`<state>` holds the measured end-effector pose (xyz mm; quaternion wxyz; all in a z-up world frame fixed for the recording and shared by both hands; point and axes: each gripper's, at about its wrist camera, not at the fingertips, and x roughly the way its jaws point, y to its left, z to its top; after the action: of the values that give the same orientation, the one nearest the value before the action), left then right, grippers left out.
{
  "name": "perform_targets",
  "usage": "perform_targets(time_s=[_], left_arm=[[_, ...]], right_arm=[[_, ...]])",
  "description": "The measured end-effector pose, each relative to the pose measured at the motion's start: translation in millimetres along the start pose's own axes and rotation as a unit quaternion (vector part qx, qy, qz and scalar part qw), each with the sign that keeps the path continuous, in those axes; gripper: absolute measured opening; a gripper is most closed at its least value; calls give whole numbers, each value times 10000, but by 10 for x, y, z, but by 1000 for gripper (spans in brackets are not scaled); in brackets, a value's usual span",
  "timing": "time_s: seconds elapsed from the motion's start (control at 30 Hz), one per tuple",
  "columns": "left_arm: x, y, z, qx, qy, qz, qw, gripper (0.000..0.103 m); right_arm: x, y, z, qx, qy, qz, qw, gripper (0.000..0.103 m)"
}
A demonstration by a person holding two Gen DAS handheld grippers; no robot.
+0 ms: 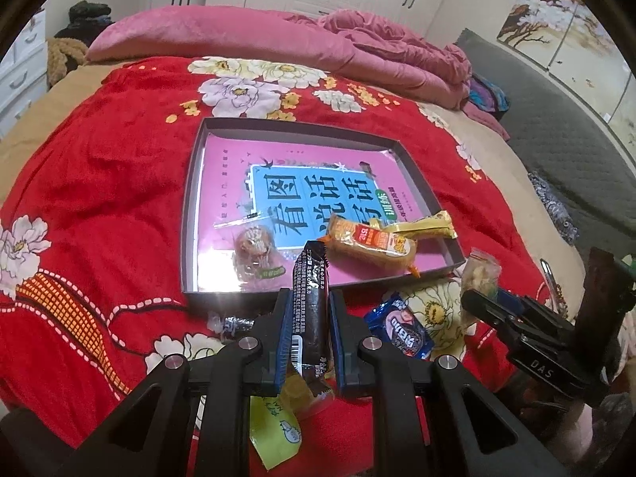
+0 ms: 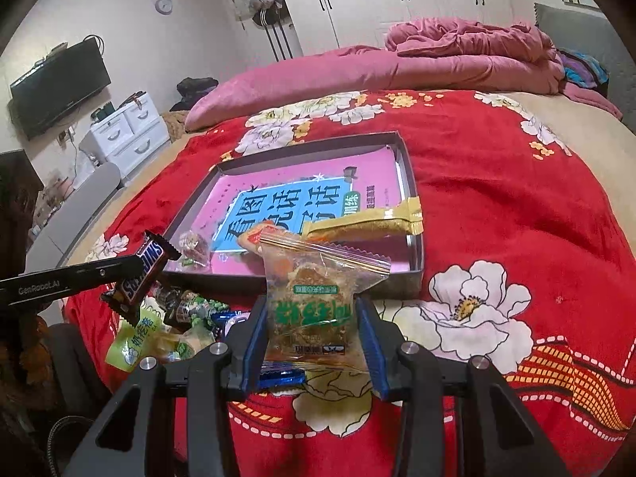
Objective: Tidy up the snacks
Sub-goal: 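Raise the cookie bag with the right tool while the left holds the Snickers bar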
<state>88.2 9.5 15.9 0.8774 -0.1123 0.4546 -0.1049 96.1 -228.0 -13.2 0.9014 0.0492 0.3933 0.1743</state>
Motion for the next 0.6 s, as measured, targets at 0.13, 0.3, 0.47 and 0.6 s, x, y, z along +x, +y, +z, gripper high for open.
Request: perform_targets(time_s=[0.13, 0.3, 0.47, 0.6], left_arm=[[-15, -9, 27, -9, -36, -6, 10000, 18], [-23, -3, 68, -72, -92, -30, 9999, 18], [-30, -10, 98, -99, -136, -6, 9999, 18], [-26, 7, 128, -172, -152, 3, 9997, 18]], right_arm=[[-6, 4, 30, 3, -65, 11, 10000, 44], [-1, 3, 78, -25, -145, 6, 9999, 43], [0, -9, 112, -37, -209, 25, 9998, 44], [35, -39, 135, -40, -179, 3, 9998, 43]])
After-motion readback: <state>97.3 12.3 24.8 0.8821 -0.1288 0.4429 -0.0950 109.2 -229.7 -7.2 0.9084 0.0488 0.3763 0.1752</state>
